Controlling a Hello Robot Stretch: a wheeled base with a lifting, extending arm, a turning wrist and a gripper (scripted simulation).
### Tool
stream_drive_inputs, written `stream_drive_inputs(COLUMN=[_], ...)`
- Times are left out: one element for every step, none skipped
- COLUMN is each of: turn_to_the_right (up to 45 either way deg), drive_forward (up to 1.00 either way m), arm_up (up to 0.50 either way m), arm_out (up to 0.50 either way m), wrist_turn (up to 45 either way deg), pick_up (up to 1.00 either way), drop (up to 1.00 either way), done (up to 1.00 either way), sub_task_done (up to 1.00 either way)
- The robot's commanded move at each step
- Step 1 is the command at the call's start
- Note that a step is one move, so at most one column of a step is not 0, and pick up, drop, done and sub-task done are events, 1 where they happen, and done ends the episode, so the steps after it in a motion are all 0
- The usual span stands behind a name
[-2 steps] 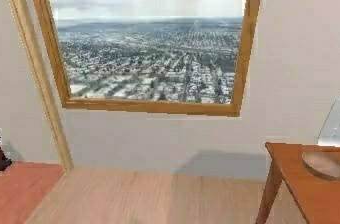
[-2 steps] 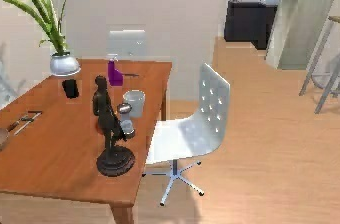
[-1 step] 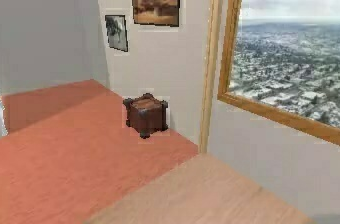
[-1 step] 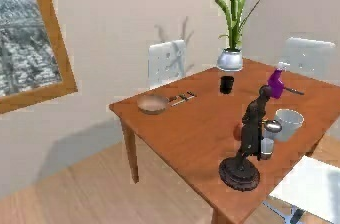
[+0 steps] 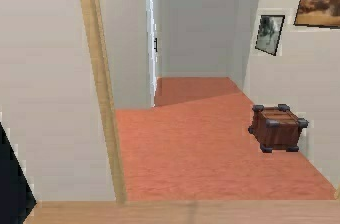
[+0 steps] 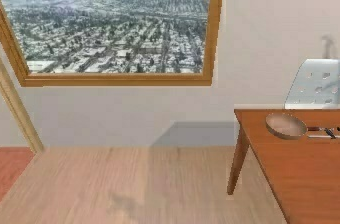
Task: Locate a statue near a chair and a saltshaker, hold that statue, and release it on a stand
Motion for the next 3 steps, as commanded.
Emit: stream_drive_inputs(turn_to_the_right=[0.0, 0.0, -45.0], drive_forward=[0.1, 0.2, 0.0], arm_up=[0.0, 0.0, 0.0], arm_out=[0.0, 0.0, 0.0], wrist_turn=[0.0, 0.0, 0.0], pick_up=[0.0, 0.0, 0.0], drop=[0.0, 0.0, 0.0], done=[0.0, 0.0, 0.0], sub_task_done=[0.0, 0.0, 0.0])
